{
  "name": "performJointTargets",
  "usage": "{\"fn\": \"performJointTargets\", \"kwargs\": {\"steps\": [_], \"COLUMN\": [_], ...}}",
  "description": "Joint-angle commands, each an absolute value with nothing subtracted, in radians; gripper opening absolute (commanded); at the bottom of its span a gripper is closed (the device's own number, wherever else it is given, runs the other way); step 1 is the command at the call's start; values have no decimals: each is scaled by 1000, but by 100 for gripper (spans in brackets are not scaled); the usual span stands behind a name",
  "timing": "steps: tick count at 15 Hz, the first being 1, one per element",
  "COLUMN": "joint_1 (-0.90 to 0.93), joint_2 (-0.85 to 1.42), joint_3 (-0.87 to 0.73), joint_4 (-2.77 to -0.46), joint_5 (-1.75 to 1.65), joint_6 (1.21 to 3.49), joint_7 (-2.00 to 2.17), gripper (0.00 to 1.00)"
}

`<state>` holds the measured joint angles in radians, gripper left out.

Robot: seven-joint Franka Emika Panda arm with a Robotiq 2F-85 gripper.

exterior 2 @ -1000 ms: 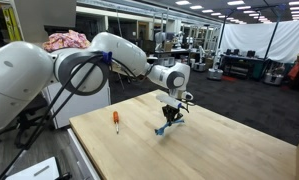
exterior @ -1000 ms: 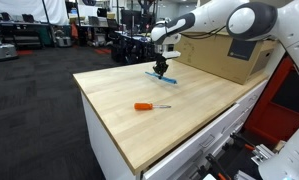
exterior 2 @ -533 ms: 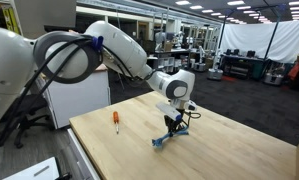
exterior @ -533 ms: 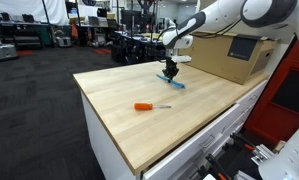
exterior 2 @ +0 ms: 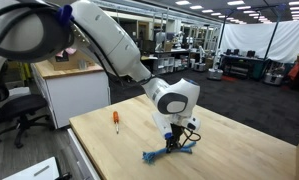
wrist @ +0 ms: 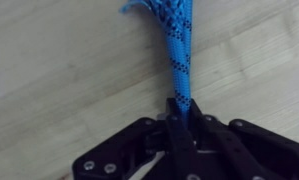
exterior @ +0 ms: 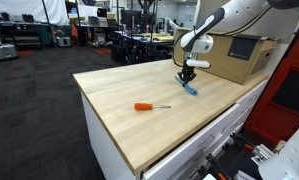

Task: Move the ropes on the table back

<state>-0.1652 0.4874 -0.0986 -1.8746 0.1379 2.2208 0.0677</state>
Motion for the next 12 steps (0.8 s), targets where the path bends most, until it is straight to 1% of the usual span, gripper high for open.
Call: {"fn": "performJointTargets", "kwargs": {"steps": [1, 6, 10, 11, 12], "joint_1": [-181, -176, -173, -169, -166], "joint_2": [353, 249, 203, 198, 194], "joint_3": [-117, -157, -174, -174, -175], "joint_4": [-2107, -2271, -2329, -2331, -2333], "joint_5": [214, 271, 284, 279, 276], "joint_6": [2318, 2390, 2387, 2381, 2379], "joint_7": [122, 210, 307, 324, 339], "gripper": [3, 3, 3, 37, 38]}}
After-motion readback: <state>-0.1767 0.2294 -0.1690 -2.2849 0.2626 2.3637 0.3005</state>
